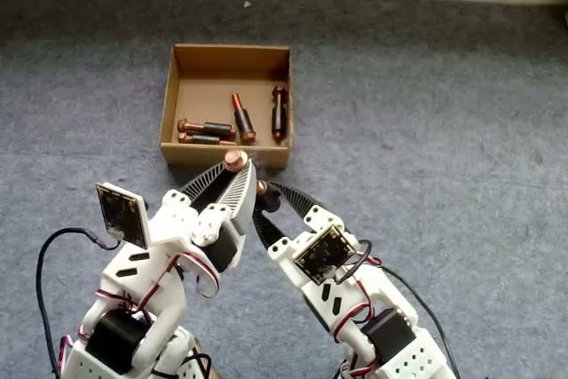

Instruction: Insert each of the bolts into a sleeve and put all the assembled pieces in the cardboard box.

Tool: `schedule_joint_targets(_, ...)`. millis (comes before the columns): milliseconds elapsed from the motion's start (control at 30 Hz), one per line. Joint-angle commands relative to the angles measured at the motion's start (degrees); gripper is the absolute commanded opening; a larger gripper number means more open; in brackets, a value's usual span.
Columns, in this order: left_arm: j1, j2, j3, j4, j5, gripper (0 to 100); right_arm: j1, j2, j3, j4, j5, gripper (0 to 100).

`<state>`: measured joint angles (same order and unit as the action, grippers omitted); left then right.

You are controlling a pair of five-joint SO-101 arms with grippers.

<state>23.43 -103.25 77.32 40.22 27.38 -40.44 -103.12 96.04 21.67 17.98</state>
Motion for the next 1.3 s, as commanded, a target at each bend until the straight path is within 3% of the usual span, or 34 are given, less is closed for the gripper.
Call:
schedule_joint_targets(0, -0.57, -0.57, -1.45, 1.05, 0.26, 1, 1.01, -1.45, 8.04, -1.80, 0.62, 0.5)
schedule_joint_targets(467, -0.31, -0.57, -1.36, 4.48, 0.26, 1, 1.01, -1.45, 8.04, -1.71, 0.62, 0.5)
schedule_joint_targets(600, 2.68, -0.57, -0.66, 6.15, -0.18, 2, 1.01, -1.45, 8.04, -1.71, 0.62, 0.5)
schedule_joint_targets(767, 2.42, -0.57, -0.31, 6.42, -0.97, 24, 1.01, -1.27, 8.04, -1.54, 0.62, 0.5)
schedule_joint_targets(867, 0.31, -0.57, -1.01, 8.53, -0.97, 34, 1.10, -0.92, 8.04, -1.45, 0.62, 0.5)
schedule_joint_targets(1267, -14.99, -0.57, -9.54, 10.55, -1.32, 29, 6.11, -1.01, 8.04, 6.37, 0.53, 0.5)
